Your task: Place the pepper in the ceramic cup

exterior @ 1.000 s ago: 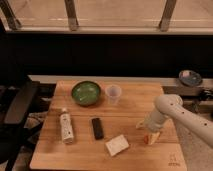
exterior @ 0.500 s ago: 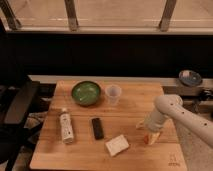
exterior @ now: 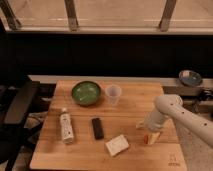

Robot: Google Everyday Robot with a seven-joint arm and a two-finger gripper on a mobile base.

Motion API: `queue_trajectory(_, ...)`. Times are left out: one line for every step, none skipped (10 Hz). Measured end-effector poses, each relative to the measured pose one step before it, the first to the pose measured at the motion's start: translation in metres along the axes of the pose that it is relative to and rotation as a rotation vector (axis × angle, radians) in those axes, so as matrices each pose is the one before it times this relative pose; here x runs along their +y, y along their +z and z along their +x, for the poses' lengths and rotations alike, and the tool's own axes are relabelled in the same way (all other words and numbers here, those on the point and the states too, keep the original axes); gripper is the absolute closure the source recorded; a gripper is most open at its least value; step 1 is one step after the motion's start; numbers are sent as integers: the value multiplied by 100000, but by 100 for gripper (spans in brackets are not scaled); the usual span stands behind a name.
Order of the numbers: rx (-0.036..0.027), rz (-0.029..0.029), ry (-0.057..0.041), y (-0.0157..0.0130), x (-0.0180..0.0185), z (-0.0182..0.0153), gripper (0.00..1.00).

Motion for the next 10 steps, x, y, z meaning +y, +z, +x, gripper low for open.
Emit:
queue_trajectory(1, 114, -39, -9, -51, -15, 62)
queue_trajectory(-15, -221, 41, -66, 77, 5, 74)
queue_trajectory(10, -88, -253, -61, -114, -90, 82)
queue_trajectory(-118, -191, -354, 1, -58, -170, 91)
queue_trajectory(204, -454, 632, -15, 390, 292, 98)
queue_trajectory(-77, 100, -4, 4, 19, 6, 100)
queue_trajectory(1323, 1112, -998, -252, 90, 11, 100)
queue_trajectory(927, 1744, -671, -940, 500, -73, 100)
queue_trajectory(708, 1509, -1313, -708, 175, -322, 99)
queue_trajectory(795, 1529, -1435, -637, 15, -347, 93)
